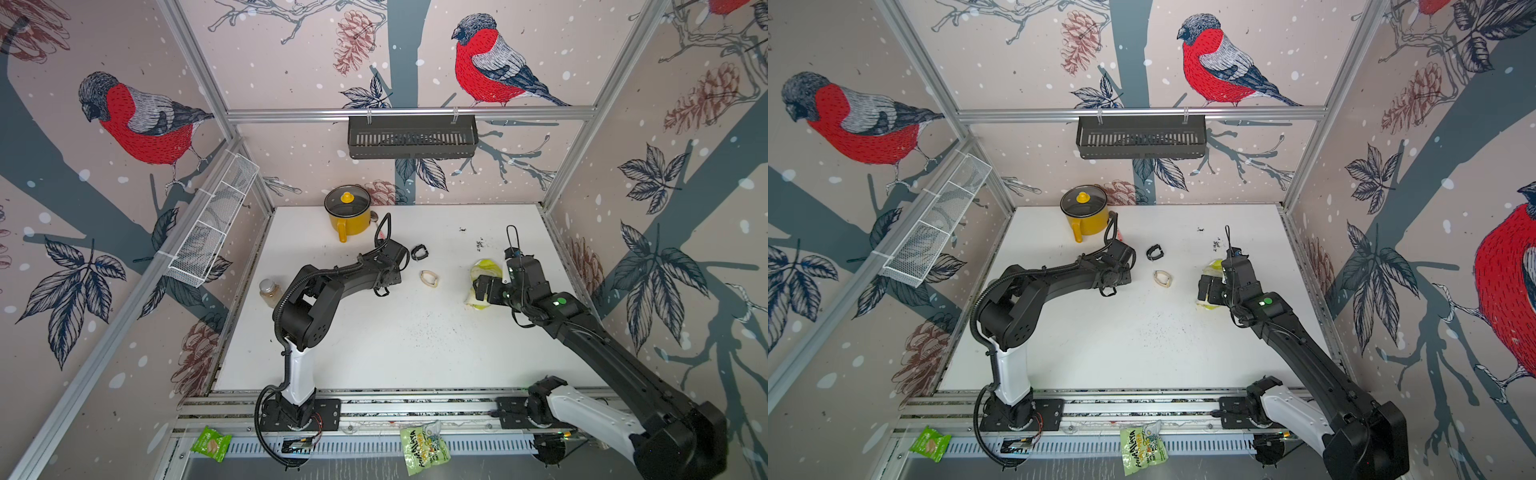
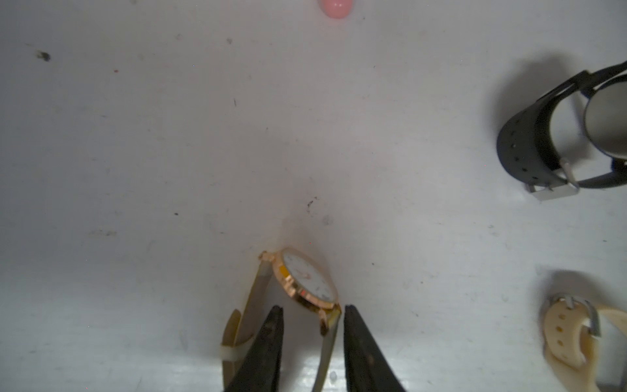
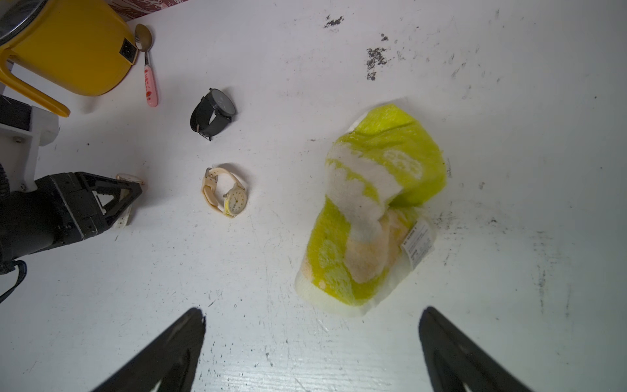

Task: Wipe the watch dial
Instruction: Pick up the watch at the center of the board, then pick up the cleaning item at the center of the board.

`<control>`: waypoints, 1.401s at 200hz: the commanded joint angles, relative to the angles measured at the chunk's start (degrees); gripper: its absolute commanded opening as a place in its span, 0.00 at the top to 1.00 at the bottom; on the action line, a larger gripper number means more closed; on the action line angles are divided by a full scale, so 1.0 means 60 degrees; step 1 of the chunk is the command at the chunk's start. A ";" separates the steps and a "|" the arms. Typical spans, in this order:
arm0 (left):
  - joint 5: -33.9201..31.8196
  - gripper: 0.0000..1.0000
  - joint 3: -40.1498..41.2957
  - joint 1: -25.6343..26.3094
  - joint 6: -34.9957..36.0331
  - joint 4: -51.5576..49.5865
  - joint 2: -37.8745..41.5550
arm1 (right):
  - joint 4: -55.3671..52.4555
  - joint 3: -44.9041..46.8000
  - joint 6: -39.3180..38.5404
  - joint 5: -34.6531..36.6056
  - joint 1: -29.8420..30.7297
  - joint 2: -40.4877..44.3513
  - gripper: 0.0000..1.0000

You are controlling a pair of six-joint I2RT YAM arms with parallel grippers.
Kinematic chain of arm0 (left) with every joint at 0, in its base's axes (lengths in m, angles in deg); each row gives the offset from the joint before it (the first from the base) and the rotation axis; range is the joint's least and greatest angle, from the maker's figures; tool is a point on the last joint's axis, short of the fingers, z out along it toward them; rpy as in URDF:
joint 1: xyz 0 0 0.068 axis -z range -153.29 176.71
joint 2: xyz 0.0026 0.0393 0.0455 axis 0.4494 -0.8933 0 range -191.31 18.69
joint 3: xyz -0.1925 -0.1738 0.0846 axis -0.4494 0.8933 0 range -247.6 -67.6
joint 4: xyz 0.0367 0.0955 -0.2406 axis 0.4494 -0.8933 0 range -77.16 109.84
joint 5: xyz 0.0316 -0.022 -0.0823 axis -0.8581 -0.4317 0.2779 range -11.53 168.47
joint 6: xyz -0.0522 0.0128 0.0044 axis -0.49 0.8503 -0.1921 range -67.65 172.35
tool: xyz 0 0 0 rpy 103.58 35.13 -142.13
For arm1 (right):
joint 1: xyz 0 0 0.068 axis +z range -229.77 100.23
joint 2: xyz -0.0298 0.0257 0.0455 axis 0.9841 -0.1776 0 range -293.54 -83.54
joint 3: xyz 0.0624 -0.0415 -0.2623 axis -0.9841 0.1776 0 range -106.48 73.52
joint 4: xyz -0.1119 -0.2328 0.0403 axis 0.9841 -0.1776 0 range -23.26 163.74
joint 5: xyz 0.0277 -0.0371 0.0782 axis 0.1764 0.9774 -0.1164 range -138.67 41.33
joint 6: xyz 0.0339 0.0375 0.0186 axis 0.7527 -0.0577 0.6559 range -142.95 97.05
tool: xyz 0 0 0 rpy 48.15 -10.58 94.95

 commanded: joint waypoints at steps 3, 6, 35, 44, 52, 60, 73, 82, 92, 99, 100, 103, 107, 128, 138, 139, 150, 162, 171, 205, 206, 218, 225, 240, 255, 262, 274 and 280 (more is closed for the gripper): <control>-0.0239 0.71 -0.0192 -0.0006 -0.0132 -0.0381 -0.0124 | 0.0365 0.0061 -0.0145 -0.0199 -0.0044 -0.0058 0.01; -0.0239 0.72 -0.0200 -0.0006 -0.0117 -0.0392 -0.0126 | 0.0382 0.0072 -0.0142 -0.0200 -0.0048 -0.0061 0.00; -0.0352 0.81 -0.0373 -0.0002 -0.0010 -0.0609 -0.0296 | 0.0453 0.0134 -0.0183 -0.0240 -0.0074 -0.0064 0.01; -0.0381 0.84 -0.0447 0.0002 0.0032 -0.0709 -0.0367 | 0.0482 0.0177 -0.0196 -0.0259 -0.0087 -0.0049 0.00; -0.0370 0.84 -0.0479 -0.0007 0.0063 -0.0747 -0.0404 | 0.0486 0.0179 -0.0200 -0.0254 -0.0074 -0.0049 0.01; -0.0356 0.84 -0.0466 0.0002 0.0074 -0.0753 -0.0421 | 0.0482 0.0193 -0.0202 -0.0252 -0.0088 -0.0047 0.00; -0.0327 0.89 -0.0428 0.0002 0.0107 -0.0767 -0.0384 | 0.0510 0.0193 -0.0215 -0.0265 -0.0088 -0.0027 0.00; -0.0312 0.93 -0.0388 -0.0005 0.0105 -0.0767 -0.0354 | 0.0497 0.0180 -0.0213 -0.0261 -0.0088 -0.0019 0.00; -0.0283 1.00 -0.0360 0.0003 0.0146 -0.0805 -0.0304 | 0.0474 0.0164 -0.0233 -0.0267 -0.0091 0.0010 0.01; -0.0281 1.00 -0.0361 0.0001 0.0189 -0.0869 -0.0277 | 0.0461 0.0164 -0.0245 -0.0269 -0.0089 0.0037 0.00; -0.0282 1.00 -0.0361 0.0002 0.0194 -0.0869 -0.0275 | 0.0464 0.0164 -0.0246 -0.0268 -0.0088 0.0038 0.00; -0.0273 1.00 -0.0356 0.0003 0.0229 -0.0889 -0.0263 | 0.0462 0.0166 -0.0240 -0.0254 -0.0088 0.0039 0.01; -0.0247 1.00 -0.0373 -0.0008 0.0271 -0.0917 -0.0246 | 0.0440 0.0177 -0.0259 -0.0264 -0.0095 0.0064 0.01; -0.0007 1.00 -0.0284 0.0010 0.0628 -0.0941 -0.0033 | 0.0426 0.0248 -0.0245 -0.0252 -0.0108 0.0185 0.00; 0.0168 1.00 -0.0099 0.0053 0.0917 -0.0716 0.0185 | 0.0413 0.0280 -0.0220 -0.0254 -0.0132 0.0261 0.00; 0.0177 1.00 -0.0069 0.0057 0.0946 -0.0697 0.0220 | 0.0419 0.0281 -0.0219 -0.0261 -0.0132 0.0267 0.00; 0.0386 1.00 0.0266 0.0152 0.1393 -0.0288 0.0589 | 0.0427 0.0336 -0.0205 -0.0274 -0.0132 0.0340 0.00; 0.0493 1.00 0.0647 0.0283 0.1846 0.0083 0.1008 | 0.0418 0.0380 -0.0182 -0.0312 -0.0125 0.0411 0.00; 0.0644 1.00 0.0870 0.0387 0.2258 0.0290 0.1276 | 0.0442 0.0411 -0.0172 -0.0347 -0.0129 0.0452 0.00; 0.0283 1.00 0.1876 0.1125 0.3798 0.1130 0.2225 | 0.0467 0.0385 -0.0146 -0.0613 -0.0120 0.0469 0.01; 0.0264 1.00 0.1922 0.1150 0.3852 0.1170 0.2250 | 0.0467 0.0384 -0.0146 -0.0616 -0.0119 0.0466 0.01; 0.0063 1.00 0.2496 0.1447 0.4291 0.1762 0.2673 | 0.0484 0.0411 -0.0157 -0.0718 -0.0116 0.0469 0.01; 0.0050 1.00 0.2927 0.1556 0.4428 0.2105 0.2933 | 0.0508 0.0438 -0.0129 -0.0768 -0.0111 0.0464 0.00; 0.0932 1.00 0.3669 0.1663 0.4909 0.2922 0.3513 | 0.0631 0.0537 -0.0105 -0.0815 -0.0106 0.0442 0.00; 0.1260 1.00 0.4425 0.1856 0.5014 0.3768 0.4181 | 0.0633 0.0545 -0.0061 -0.0798 -0.0113 0.0384 0.01; 0.1377 1.00 0.4763 0.1931 0.5081 0.4226 0.4504 | 0.0637 0.0532 -0.0058 -0.0780 -0.0112 0.0337 0.01; 0.1721 1.00 0.5494 0.2019 0.5279 0.5063 0.5129 | 0.0615 0.0516 -0.0024 -0.0737 -0.0103 0.0242 0.01; 0.1962 1.00 0.5890 0.2036 0.5455 0.5510 0.5472 | 0.0622 0.0503 -0.0005 -0.0685 -0.0106 0.0194 0.00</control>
